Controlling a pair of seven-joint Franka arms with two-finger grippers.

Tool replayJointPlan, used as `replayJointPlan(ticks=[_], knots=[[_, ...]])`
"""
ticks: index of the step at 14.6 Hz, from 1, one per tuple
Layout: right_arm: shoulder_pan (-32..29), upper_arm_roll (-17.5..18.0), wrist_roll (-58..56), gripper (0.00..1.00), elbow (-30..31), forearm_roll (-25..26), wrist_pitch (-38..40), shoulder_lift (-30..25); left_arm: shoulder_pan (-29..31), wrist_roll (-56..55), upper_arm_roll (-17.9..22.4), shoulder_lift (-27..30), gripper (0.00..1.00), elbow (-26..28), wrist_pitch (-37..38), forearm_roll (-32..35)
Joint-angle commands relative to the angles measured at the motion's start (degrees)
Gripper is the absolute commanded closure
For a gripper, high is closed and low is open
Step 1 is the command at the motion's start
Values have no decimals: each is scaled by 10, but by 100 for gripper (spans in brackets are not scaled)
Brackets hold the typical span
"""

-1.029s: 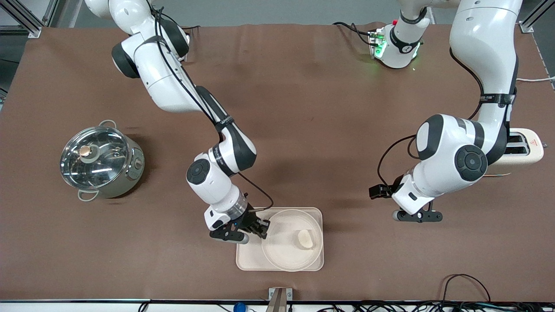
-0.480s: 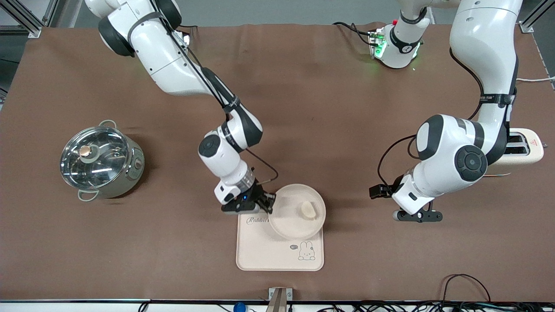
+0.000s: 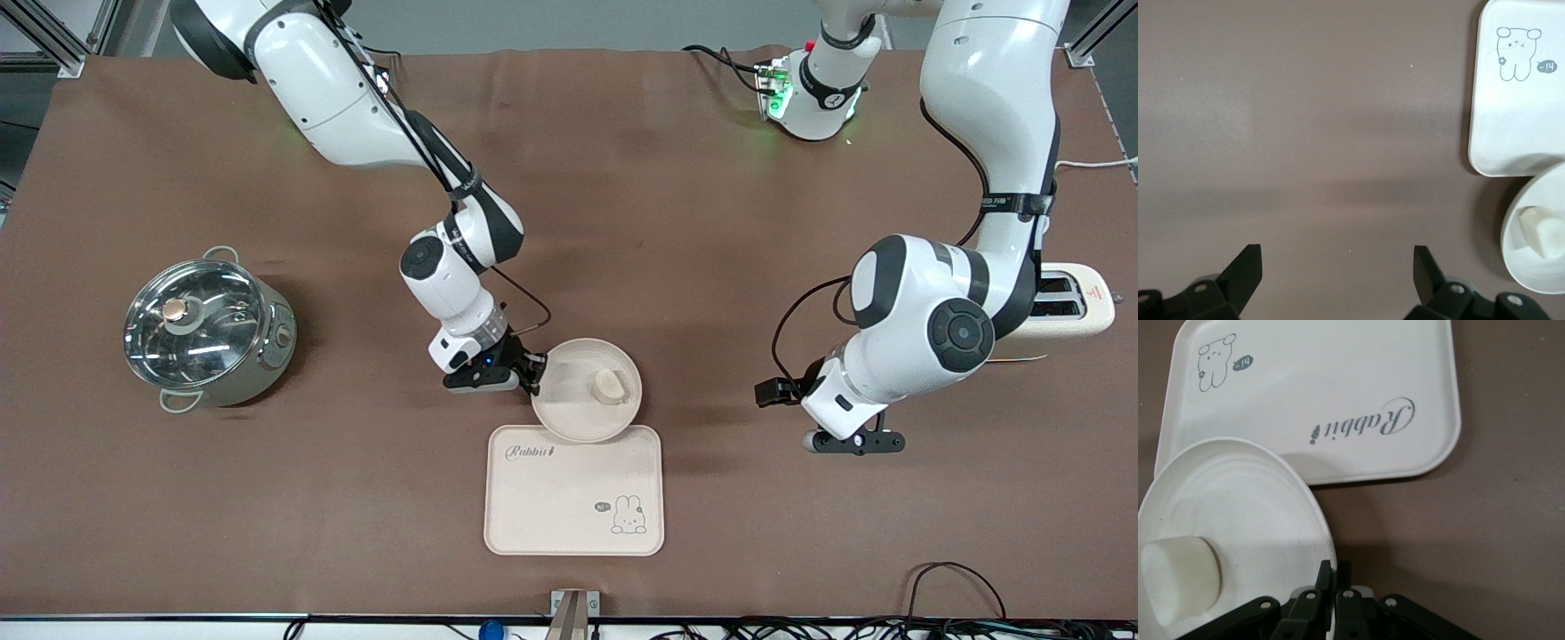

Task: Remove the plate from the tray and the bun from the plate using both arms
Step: 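Lift the plate off the tray with the right gripper and set it down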

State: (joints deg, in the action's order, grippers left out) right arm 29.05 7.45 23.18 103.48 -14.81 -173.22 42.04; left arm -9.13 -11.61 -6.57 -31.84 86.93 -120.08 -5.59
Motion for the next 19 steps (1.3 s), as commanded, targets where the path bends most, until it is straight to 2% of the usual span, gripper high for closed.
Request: replayJointPlan(ticks=[1, 2, 3, 5, 6, 8, 11, 15, 17, 19], knots=[[-15, 18, -9, 97, 77, -8, 1, -56, -10, -12, 0, 6, 0, 4, -5, 5], [-15, 18, -7, 82, 77, -9, 4, -59, -11, -21, 0, 7, 0, 4, -5, 5], [-15, 18, 0, 55, 78, -9, 5, -59, -14, -50, -1, 8, 0, 5, -3, 6], [-11, 18, 29, 11, 76, -9, 6, -62, -44, -116, -1, 13, 0, 15, -1, 6], [-10, 18, 44, 0, 75, -9, 6, -64, -60, -148, -1, 13, 0, 16, -1, 5], [-14, 16, 51, 0, 73, -9, 9, -64, -104, -216, -1, 7, 0, 13, -12, 6], [-41, 13, 36, 0, 73, -8, 70, -96, -170, -297, 1, -21, 0, 11, -93, 21], [-105, 13, -33, 0, 65, -8, 269, -198, -210, -375, 1, -80, 0, 5, -203, 47], [-141, 12, -87, 0, 65, -8, 354, -248, -212, -383, 1, -97, 0, 5, -218, 61], [-167, 11, -122, 0, 65, -2, 404, -294, -220, -390, 2, -114, 0, 5, -238, 65]])
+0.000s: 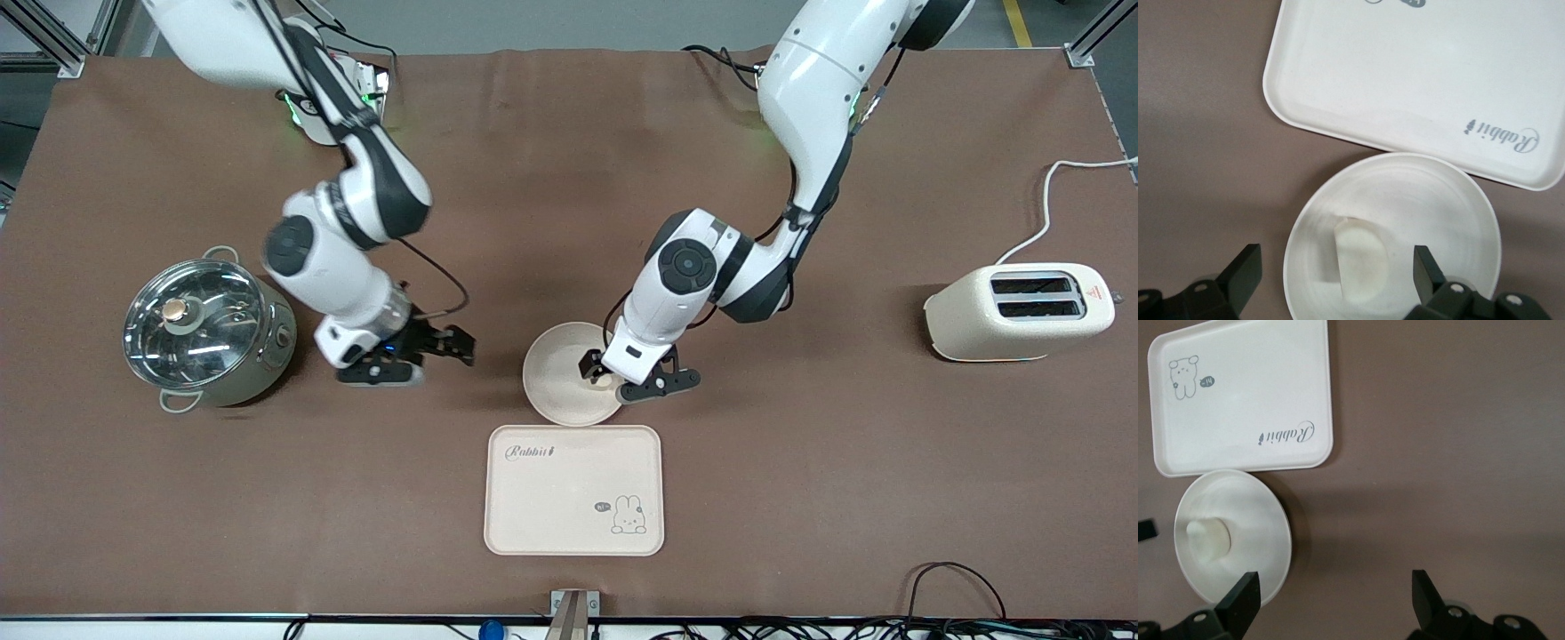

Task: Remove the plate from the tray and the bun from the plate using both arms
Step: 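Grasp the bun with the left gripper while the right gripper withdraws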

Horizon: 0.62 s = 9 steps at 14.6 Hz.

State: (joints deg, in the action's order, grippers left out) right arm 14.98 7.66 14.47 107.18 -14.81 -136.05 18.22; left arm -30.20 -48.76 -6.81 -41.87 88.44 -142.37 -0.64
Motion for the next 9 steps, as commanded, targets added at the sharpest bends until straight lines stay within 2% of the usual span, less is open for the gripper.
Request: replayJointPlan(ticks=[1, 4, 7, 9], knots=[[-40, 8, -48, 0, 27, 0, 63, -77, -22, -29, 9, -19, 0, -10, -22, 15], [-77, 7, -52, 0, 9, 78, 161, -140, -35, -42, 11, -30, 0, -11, -35, 20], [-106, 8, -46, 0, -26, 85, 270, -181, -42, -45, 11, -51, 0, -10, -71, 20], [-128, 7, -51, 0, -26, 87, 310, -217, -42, -45, 11, -55, 0, -9, -76, 34]])
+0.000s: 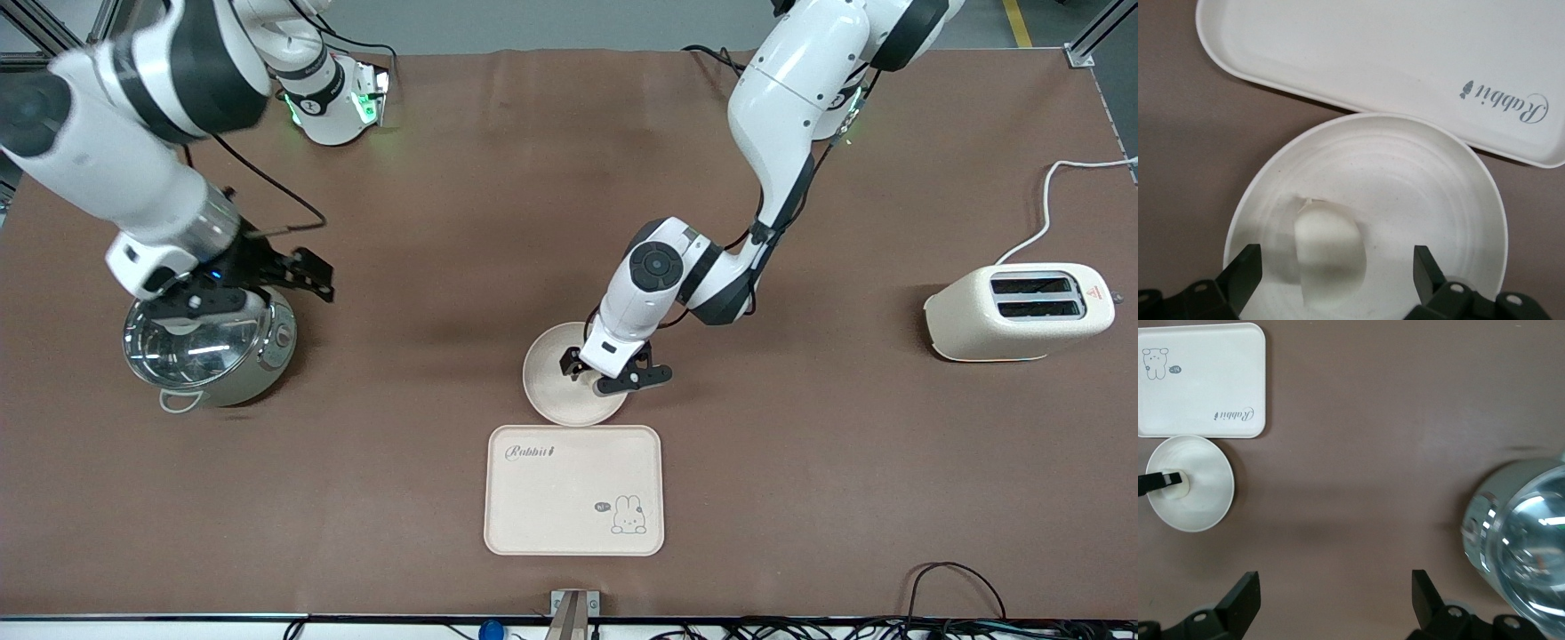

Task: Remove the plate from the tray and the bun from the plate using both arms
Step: 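Grasp the bun with the left gripper while the right gripper withdraws, then lift the bun with the left gripper and carry it toward the toaster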

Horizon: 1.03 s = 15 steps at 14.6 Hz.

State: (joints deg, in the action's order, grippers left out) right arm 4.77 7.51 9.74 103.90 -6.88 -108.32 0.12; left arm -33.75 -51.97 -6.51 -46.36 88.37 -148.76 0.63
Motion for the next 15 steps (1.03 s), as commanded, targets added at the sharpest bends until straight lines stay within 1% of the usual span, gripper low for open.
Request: replayJointPlan(ticks=[1, 2, 3, 5, 7, 8, 9, 10, 11, 13, 15], knots=[[-44, 8, -8, 0, 3, 8, 52, -49, -6, -13, 8, -14, 0, -8, -13, 24], [-56, 8, -19, 0, -2, 8, 70, -61, -6, -14, 8, -14, 1, -9, -14, 24], [-62, 8, -22, 0, -4, 8, 84, -71, -6, -16, 8, -16, 8, -9, -14, 24], [-73, 7, -23, 0, -14, 9, 102, -82, -6, -16, 8, -17, 42, -9, -18, 24], [-83, 8, -15, 0, -51, 9, 150, -81, -6, -17, 8, -17, 69, -9, -18, 24], [-87, 8, -15, 0, -66, 10, 167, -81, -6, -17, 8, -16, 80, -9, -18, 24], [-91, 7, -19, 0, -73, 11, 176, -82, -5, -16, 8, -13, 88, -9, -17, 24], [-92, 8, -22, 0, -84, 13, 198, -82, -1, -14, 8, -7, 92, -9, -13, 25], [-93, 8, -20, 0, -105, 27, 228, -87, 3, -11, 8, 7, 96, -8, 5, 35], [-91, 10, -18, 0, -120, 70, 248, -91, 18, 13, 7, 54, 98, -19, 99, 73], [-93, 7, -21, 0, -121, 76, 244, -94, 49, 83, 3, 100, 98, -26, 190, 73]])
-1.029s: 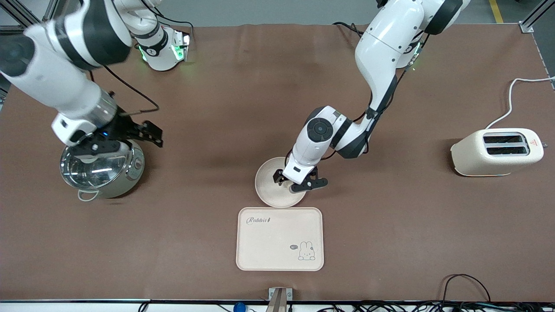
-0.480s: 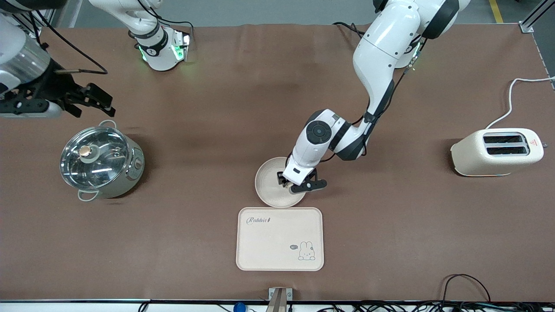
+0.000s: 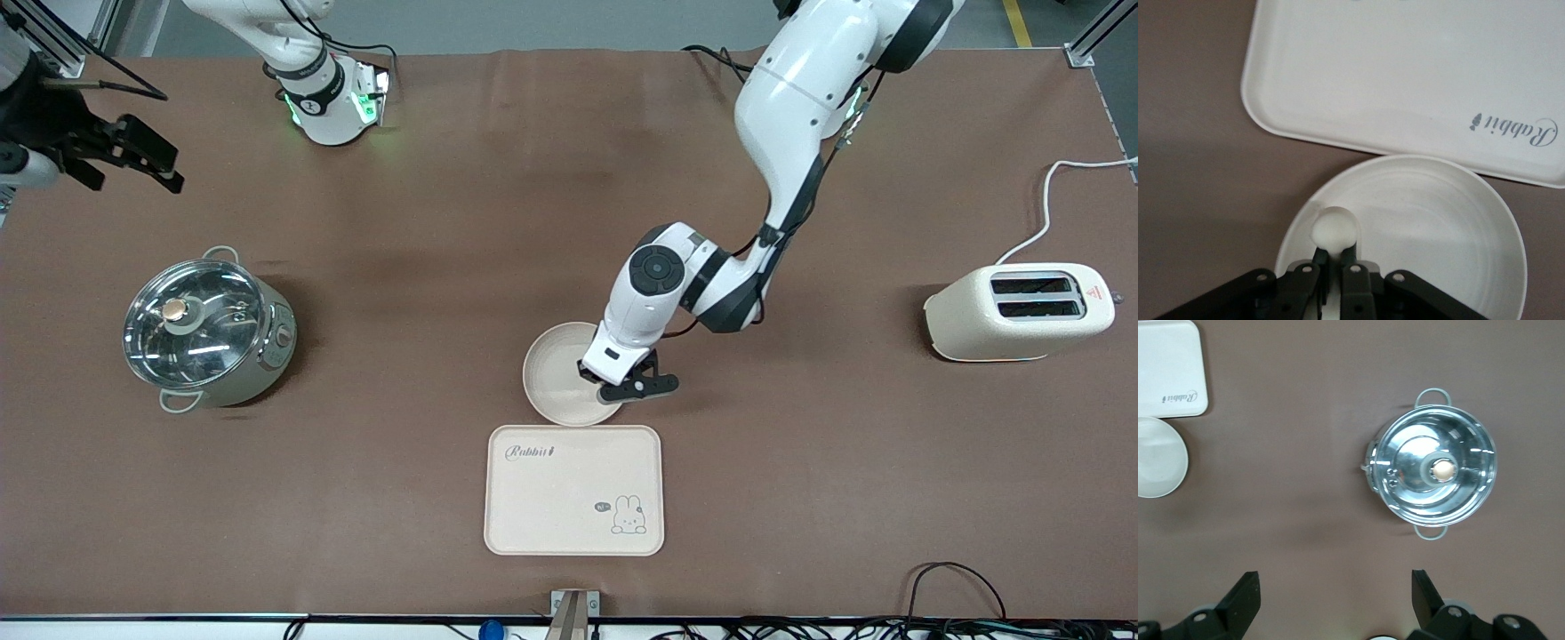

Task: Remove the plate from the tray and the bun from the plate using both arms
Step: 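Lift the bun with the left gripper and carry it toward the toaster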

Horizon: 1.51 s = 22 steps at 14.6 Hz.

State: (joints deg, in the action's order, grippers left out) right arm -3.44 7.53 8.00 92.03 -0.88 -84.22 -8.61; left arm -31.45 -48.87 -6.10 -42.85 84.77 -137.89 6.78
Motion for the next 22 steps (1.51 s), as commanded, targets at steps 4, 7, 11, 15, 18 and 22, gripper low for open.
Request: replayJointPlan(ticks=[4, 7, 11, 15, 18, 22], knots=[[-12, 8, -11, 0, -6, 30, 6, -5, 146, 262, -5, 103, 98, 28, 208, -25], [-14, -1, -21, 0, -5, 32, 4, -4, 233, 365, -14, 95, 95, 50, 221, -57], [-19, -16, -57, 0, -14, 31, -8, 1, 250, 389, -16, 65, 99, 79, 225, -107], [-24, -18, -72, 0, -14, 32, -9, 1, 249, 378, -16, 48, 83, 94, 223, -142], [-38, -21, -92, 0, -16, 32, -13, 3, 246, 378, -16, 52, 16, 91, 222, -137], [-31, -38, -133, 0, -16, 33, -23, 4, 246, 381, -16, 108, 0, 57, 225, -114]])
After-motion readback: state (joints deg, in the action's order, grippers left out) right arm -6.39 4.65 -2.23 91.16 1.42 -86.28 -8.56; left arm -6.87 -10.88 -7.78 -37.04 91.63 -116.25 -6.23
